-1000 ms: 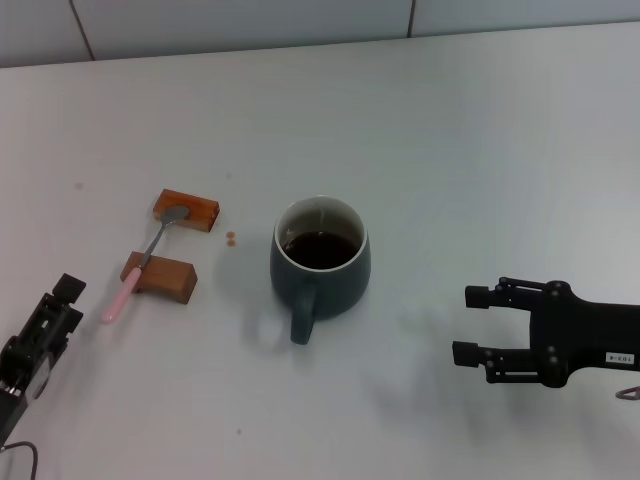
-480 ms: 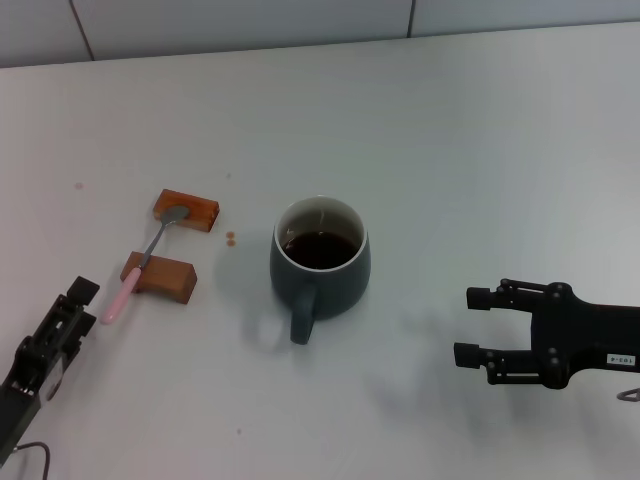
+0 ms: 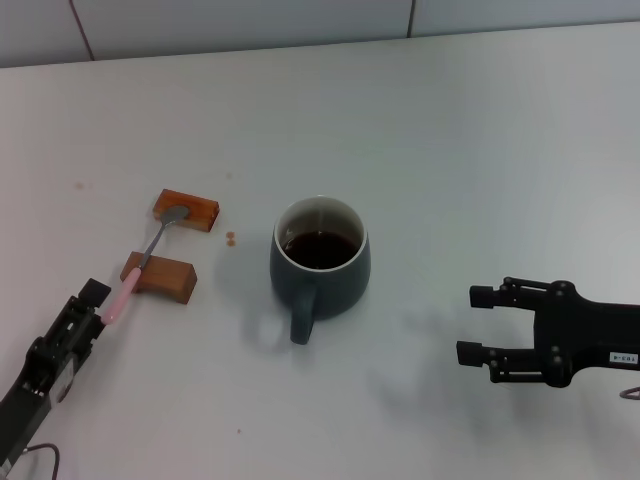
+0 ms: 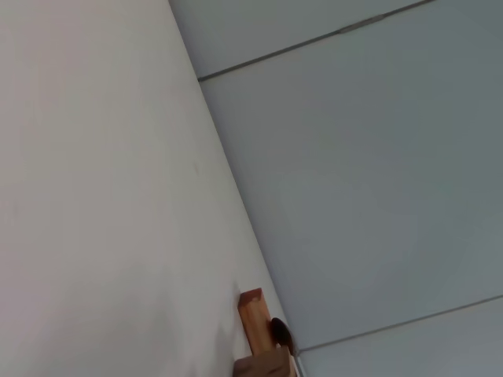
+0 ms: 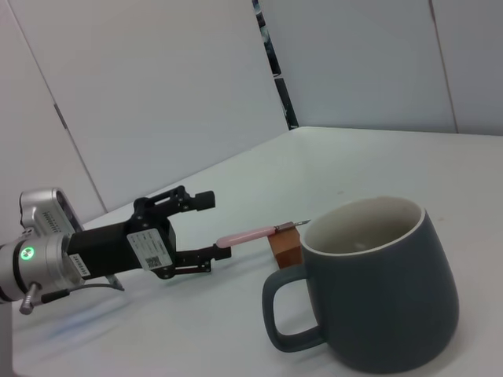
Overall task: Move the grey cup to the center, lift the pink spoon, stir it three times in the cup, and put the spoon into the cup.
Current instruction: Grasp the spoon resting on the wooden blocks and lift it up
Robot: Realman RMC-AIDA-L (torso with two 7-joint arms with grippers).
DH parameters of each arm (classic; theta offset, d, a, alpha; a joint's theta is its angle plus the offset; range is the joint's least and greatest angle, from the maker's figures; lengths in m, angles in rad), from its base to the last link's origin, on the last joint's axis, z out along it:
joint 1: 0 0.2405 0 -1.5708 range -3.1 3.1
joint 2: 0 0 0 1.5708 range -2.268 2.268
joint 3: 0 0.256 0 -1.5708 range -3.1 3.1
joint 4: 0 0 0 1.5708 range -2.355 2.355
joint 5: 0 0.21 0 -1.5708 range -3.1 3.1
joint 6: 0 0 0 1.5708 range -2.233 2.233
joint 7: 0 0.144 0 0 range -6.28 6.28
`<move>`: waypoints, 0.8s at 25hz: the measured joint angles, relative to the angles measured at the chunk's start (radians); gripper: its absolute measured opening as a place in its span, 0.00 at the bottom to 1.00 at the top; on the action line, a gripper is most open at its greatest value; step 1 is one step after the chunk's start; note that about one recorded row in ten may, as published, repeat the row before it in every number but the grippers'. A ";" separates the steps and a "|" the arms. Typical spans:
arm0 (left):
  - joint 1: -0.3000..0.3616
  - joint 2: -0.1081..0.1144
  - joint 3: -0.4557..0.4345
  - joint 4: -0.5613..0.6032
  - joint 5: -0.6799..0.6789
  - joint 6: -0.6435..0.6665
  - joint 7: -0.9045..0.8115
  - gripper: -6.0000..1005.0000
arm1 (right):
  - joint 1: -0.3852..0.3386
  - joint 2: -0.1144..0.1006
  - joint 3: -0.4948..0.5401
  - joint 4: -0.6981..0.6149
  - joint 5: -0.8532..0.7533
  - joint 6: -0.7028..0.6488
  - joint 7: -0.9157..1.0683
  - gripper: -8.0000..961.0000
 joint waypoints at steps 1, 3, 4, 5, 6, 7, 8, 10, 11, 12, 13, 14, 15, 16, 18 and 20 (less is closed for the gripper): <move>-0.002 0.000 0.001 0.000 0.000 0.000 0.000 0.84 | 0.000 0.000 0.000 0.000 0.000 0.001 0.000 0.84; -0.004 0.000 0.004 -0.002 0.002 -0.001 0.000 0.84 | -0.001 0.000 0.000 0.000 0.000 0.002 0.000 0.84; -0.006 -0.001 0.005 -0.003 0.002 -0.001 0.000 0.84 | -0.002 0.000 0.000 0.000 0.000 0.002 0.000 0.84; -0.008 -0.001 0.008 -0.007 0.003 -0.001 0.000 0.84 | -0.002 0.000 0.000 0.000 -0.001 0.002 0.000 0.84; -0.011 -0.001 0.010 -0.009 0.003 -0.002 0.000 0.84 | -0.003 0.000 0.000 0.000 -0.001 0.002 0.000 0.84; -0.013 -0.001 0.011 -0.011 0.003 -0.002 0.000 0.84 | -0.004 0.000 0.000 0.000 -0.001 0.002 0.000 0.84; -0.016 -0.001 0.012 -0.012 0.003 -0.003 -0.001 0.84 | -0.004 0.000 0.000 0.000 -0.002 0.002 0.000 0.84; -0.019 -0.001 0.013 -0.013 0.003 -0.004 -0.002 0.84 | -0.004 -0.001 0.000 0.000 -0.003 0.001 0.000 0.84; -0.021 -0.001 0.013 -0.013 0.003 -0.004 -0.004 0.83 | -0.004 -0.001 0.000 0.000 -0.004 0.001 0.000 0.84; -0.022 -0.001 0.014 -0.013 0.003 -0.004 -0.004 0.83 | -0.004 -0.001 0.000 0.000 -0.006 0.000 0.000 0.84; -0.026 -0.002 0.016 -0.013 0.004 -0.006 -0.005 0.83 | -0.004 -0.001 0.000 0.000 -0.009 0.000 0.000 0.84; -0.027 -0.002 0.016 -0.013 0.004 -0.006 -0.005 0.83 | -0.004 -0.001 0.000 0.000 -0.011 -0.001 0.000 0.84; -0.029 -0.002 0.016 -0.013 0.004 -0.008 -0.005 0.82 | -0.004 -0.002 0.000 0.000 -0.014 -0.001 0.000 0.84; -0.030 -0.003 0.016 -0.014 0.004 -0.008 -0.005 0.82 | -0.004 -0.002 0.000 0.000 -0.015 -0.001 0.000 0.84; -0.032 -0.003 0.016 -0.014 0.004 -0.009 -0.006 0.81 | -0.004 -0.002 0.000 0.000 -0.016 -0.001 0.000 0.84; -0.036 -0.003 0.016 -0.014 0.004 -0.010 -0.006 0.81 | -0.004 -0.002 0.000 0.000 -0.018 -0.002 0.000 0.84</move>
